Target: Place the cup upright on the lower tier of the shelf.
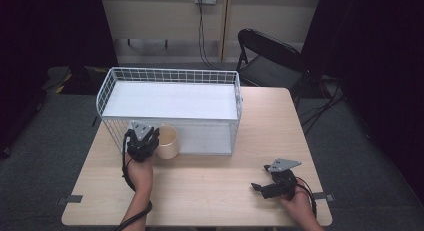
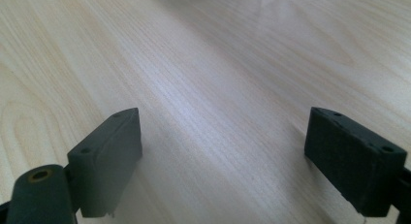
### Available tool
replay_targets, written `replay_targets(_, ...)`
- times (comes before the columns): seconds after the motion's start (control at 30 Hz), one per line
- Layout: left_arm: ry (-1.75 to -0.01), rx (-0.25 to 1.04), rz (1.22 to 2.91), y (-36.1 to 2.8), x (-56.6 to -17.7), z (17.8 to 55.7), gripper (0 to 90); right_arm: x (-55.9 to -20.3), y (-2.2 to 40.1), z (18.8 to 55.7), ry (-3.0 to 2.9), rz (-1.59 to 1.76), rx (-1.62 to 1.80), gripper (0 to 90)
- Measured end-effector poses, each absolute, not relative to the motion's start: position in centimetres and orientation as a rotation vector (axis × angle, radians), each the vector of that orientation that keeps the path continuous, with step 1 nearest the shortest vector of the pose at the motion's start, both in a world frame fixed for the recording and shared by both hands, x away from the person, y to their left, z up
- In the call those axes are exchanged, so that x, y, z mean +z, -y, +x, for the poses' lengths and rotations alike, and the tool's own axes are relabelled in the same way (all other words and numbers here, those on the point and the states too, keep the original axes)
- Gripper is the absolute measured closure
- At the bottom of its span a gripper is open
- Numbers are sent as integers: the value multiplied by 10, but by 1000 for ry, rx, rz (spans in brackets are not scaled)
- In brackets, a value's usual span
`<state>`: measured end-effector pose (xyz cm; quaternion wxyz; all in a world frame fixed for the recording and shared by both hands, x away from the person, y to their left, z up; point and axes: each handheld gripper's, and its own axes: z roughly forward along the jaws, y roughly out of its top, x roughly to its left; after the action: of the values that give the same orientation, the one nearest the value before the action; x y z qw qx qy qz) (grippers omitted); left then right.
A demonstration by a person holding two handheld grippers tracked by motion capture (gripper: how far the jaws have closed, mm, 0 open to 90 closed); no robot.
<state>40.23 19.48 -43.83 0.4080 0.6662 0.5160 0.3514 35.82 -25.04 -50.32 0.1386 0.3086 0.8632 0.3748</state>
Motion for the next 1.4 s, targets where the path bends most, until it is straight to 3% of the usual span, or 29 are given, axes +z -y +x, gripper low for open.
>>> replay_targets(0.4, -1271, 800, 1674, -197, -430, 396, 436, -503, 250, 358, -2496, 892, 1084, 127)
replay_targets(0.6, -1231, 777, 1705, -199, -425, 389, 352, -503, 250, 358, -2496, 892, 1084, 127)
replay_targets(1.4, -1168, 716, 1721, -201, -421, 357, 291, -503, 250, 358, -2496, 892, 1084, 127)
